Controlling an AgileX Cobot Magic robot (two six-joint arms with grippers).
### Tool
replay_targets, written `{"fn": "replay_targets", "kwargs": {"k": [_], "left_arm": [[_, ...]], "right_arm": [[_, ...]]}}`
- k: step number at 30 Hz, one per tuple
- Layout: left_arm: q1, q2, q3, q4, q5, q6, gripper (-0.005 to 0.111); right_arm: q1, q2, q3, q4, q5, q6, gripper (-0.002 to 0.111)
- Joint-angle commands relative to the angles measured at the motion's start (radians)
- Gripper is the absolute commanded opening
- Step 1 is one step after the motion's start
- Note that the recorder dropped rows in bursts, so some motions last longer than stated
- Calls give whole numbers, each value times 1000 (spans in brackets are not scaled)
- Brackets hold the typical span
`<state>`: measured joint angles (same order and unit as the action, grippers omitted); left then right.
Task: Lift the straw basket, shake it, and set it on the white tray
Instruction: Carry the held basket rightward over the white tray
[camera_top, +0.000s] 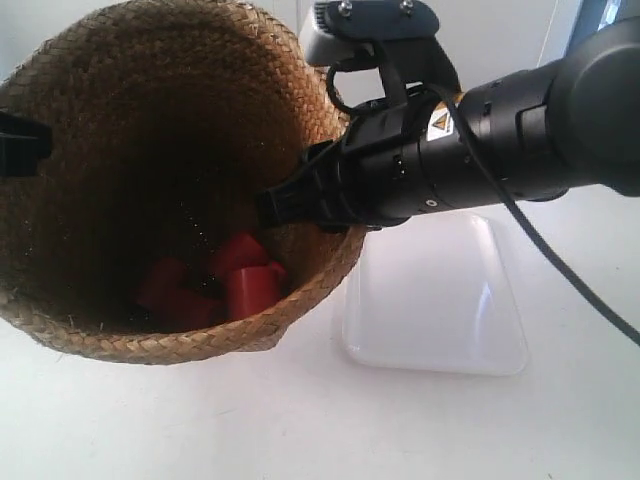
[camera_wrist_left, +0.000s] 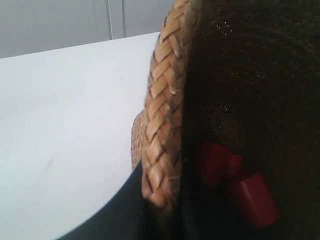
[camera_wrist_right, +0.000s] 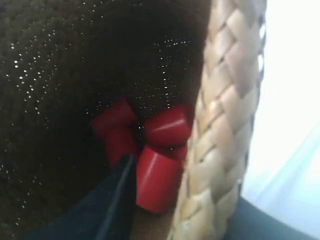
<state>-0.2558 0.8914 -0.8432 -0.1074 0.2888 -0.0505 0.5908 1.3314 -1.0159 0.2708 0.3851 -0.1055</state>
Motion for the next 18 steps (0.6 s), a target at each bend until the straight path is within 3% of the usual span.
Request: {"fn": "replay_targets", "kwargs": {"k": [1, 6, 14, 18], "left_arm": [[2, -6, 3, 15, -36, 23, 0], [2, -6, 30, 3, -36, 21, 0], [2, 30, 72, 15, -127, 21, 0], [2, -56, -124, 3, -49, 50, 0]], "right_arm": [[7, 4, -5, -121, 3, 53, 0], [7, 6, -5, -334, 31, 267, 0], [7, 47, -32, -335, 59, 240, 0], [7, -90, -265, -333, 269, 185, 0]]}}
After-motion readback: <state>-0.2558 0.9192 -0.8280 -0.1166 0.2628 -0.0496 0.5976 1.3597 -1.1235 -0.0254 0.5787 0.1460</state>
